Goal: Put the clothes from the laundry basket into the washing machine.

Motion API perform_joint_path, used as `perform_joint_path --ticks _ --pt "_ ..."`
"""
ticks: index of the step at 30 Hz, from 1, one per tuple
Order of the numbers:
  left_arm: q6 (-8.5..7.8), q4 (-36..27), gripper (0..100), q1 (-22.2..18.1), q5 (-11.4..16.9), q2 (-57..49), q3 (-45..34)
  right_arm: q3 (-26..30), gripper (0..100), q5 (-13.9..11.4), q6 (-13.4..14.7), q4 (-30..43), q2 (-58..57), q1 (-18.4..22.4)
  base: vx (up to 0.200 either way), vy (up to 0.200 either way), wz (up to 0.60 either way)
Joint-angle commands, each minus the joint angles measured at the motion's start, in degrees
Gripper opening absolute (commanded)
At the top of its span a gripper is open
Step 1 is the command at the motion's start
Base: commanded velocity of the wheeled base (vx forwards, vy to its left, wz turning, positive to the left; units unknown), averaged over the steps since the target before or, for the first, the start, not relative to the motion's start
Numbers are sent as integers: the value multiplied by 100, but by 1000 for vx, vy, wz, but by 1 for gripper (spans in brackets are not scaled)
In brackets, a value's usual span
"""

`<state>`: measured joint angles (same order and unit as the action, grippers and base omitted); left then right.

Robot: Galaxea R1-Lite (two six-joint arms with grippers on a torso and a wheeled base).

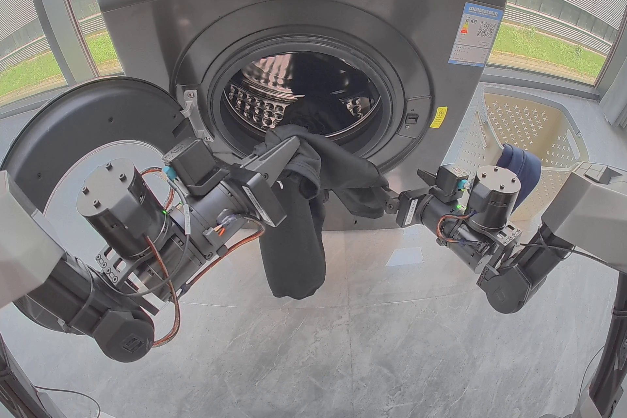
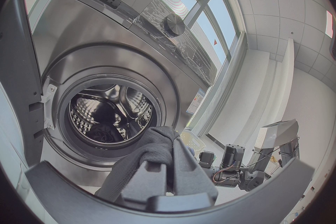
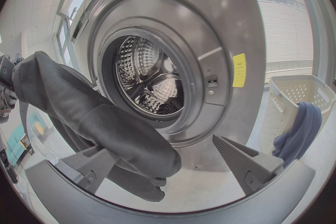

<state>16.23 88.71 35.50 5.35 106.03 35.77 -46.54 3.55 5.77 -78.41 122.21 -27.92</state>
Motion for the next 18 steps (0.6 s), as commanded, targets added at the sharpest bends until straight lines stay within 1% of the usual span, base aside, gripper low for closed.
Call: perform_joint_path --ticks 1,7,11,14,18 --pt "3 -3 0 1 1 -4 0 14 100 -3 -23 1 -66 111 0 0 0" --pt "-14 -3 0 -34 1 -13 0 154 100 6 -23 -25 22 199 0 0 0" --pt "-32 6 0 -17 10 -13 0 102 100 6 -14 -122 259 190 0 0 0" --pt "-23 6 0 27 10 -4 -17 -171 100 41 3 -139 567 32 0 0 0" --pt "-32 6 0 27 1 14 -35 -434 100 58 3 -122 690 -241 0 0 0"
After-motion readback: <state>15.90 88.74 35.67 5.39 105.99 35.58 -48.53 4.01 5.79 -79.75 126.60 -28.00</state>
